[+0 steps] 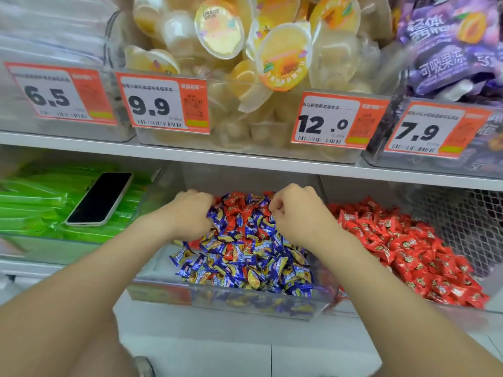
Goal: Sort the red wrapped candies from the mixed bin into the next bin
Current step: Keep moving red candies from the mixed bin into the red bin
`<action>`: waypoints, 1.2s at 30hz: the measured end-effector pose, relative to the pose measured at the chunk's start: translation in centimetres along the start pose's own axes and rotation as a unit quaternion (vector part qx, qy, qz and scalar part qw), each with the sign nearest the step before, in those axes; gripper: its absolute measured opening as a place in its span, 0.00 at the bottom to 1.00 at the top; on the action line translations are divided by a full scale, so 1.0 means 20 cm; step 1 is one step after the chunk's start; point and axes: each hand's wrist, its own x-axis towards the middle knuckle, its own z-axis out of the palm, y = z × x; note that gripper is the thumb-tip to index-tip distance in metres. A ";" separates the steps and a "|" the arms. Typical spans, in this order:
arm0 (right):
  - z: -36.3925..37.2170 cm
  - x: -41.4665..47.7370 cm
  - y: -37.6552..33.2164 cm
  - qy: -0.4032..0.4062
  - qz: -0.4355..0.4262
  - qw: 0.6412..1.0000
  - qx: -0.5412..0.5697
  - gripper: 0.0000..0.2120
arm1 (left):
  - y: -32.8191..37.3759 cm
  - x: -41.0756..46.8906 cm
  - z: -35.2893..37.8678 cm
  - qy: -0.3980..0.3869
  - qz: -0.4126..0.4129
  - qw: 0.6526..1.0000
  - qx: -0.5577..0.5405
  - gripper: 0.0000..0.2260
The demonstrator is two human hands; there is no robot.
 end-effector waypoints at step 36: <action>0.26 0.22 -0.14 -0.233 -0.135 0.961 -0.060 0.23 | -0.13 0.17 0.02 -0.037 0.095 0.988 -0.113 0.06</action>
